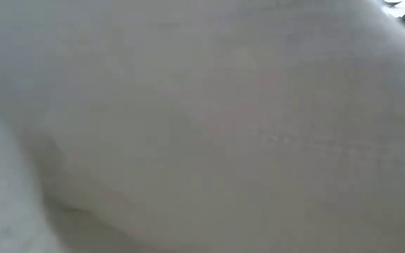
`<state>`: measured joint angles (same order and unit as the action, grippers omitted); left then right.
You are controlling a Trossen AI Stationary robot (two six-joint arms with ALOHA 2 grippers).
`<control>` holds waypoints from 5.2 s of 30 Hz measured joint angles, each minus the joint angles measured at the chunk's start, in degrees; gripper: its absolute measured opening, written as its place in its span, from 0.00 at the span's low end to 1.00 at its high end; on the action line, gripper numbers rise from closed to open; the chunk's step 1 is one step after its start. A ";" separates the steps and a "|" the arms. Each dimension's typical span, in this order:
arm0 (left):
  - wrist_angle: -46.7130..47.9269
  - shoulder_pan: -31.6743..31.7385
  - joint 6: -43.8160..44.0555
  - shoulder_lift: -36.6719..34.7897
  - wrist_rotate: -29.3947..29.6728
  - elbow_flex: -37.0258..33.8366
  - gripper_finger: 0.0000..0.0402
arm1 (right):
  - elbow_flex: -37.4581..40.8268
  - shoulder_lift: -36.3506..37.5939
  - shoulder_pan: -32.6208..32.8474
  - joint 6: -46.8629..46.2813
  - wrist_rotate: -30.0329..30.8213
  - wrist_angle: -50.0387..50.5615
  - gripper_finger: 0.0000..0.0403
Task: Sort clothes
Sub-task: Put the white shirt into the blue bin
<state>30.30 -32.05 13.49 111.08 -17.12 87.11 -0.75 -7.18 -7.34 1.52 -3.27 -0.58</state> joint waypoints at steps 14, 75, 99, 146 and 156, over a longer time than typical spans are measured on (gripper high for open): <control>-3.83 1.76 -16.81 13.00 3.84 0.15 0.56 | 0.00 0.00 -0.01 0.00 0.00 -0.02 0.46; -71.78 58.85 -19.23 -6.37 17.38 44.78 0.01 | 0.00 -0.01 0.00 0.00 0.03 -0.02 0.46; 31.97 61.01 -38.04 2.57 -0.31 45.90 0.03 | 0.00 0.04 0.01 0.00 0.01 -0.02 0.46; 52.94 39.79 -21.11 -12.37 37.31 10.75 0.43 | 0.00 0.00 -0.01 0.00 0.02 -0.02 0.46; 46.70 43.66 -27.34 -12.49 43.35 14.90 0.05 | 0.00 0.00 -0.01 0.00 0.01 -0.02 0.46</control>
<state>77.00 11.61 -13.85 98.59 26.23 102.01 -0.75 -7.18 -7.35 1.52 -3.26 -0.60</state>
